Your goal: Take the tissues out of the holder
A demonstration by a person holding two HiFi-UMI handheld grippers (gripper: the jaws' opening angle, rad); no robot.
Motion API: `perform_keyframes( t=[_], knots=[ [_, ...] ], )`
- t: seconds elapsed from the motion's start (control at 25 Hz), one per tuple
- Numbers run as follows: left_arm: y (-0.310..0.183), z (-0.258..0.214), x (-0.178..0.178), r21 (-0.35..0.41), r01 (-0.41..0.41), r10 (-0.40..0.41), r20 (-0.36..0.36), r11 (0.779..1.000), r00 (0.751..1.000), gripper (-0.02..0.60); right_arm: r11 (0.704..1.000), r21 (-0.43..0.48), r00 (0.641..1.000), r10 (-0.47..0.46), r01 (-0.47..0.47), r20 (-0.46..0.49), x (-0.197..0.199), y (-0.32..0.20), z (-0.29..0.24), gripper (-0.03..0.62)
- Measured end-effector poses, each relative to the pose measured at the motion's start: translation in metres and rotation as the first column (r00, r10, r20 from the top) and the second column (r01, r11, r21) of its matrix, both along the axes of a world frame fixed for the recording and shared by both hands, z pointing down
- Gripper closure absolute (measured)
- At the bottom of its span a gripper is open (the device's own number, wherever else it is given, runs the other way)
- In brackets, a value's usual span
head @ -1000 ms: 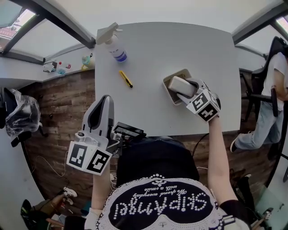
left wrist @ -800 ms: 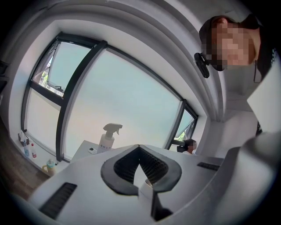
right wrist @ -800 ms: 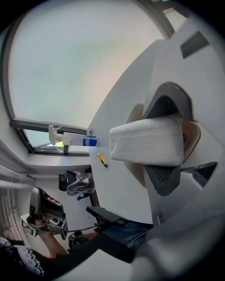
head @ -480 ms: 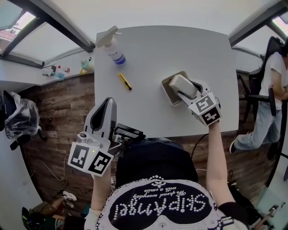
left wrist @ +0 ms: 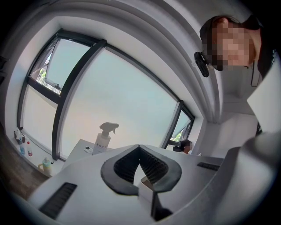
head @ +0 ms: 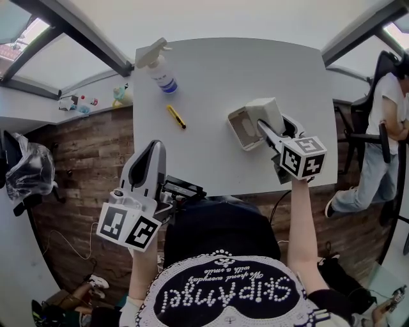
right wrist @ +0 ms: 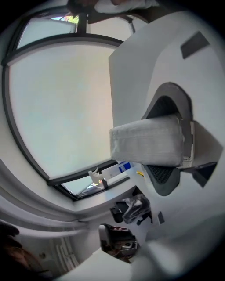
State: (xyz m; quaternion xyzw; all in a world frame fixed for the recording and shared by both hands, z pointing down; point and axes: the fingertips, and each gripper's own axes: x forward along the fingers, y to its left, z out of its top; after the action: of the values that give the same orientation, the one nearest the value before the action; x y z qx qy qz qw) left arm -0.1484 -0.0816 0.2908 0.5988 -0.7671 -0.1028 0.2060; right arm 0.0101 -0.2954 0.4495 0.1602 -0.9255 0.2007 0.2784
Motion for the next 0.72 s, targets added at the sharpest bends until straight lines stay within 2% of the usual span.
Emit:
perform_keyframes(
  t=[0.12,0.32,0.72],
  knots=[
    [-0.001,0.001,0.002,0.002,-0.009,0.009,-0.002,1.000,1.000,0.580,0.998,0.001,0.998,0.061,-0.061,0.035,0.006,-0.003,-0.011,0.329],
    [-0.005,0.001,0.005,0.003,-0.034,0.034,-0.001,0.999,0.999,0.580,0.986,0.117,0.992,0.119,-0.122,0.034,0.014,0.005,-0.038,0.329],
    [-0.013,0.001,0.014,0.003,-0.107,0.107,0.006,0.994,0.994,0.580,0.958,0.224,0.982,0.162,-0.181,0.101,0.024,0.032,-0.094,0.330]
  ],
)
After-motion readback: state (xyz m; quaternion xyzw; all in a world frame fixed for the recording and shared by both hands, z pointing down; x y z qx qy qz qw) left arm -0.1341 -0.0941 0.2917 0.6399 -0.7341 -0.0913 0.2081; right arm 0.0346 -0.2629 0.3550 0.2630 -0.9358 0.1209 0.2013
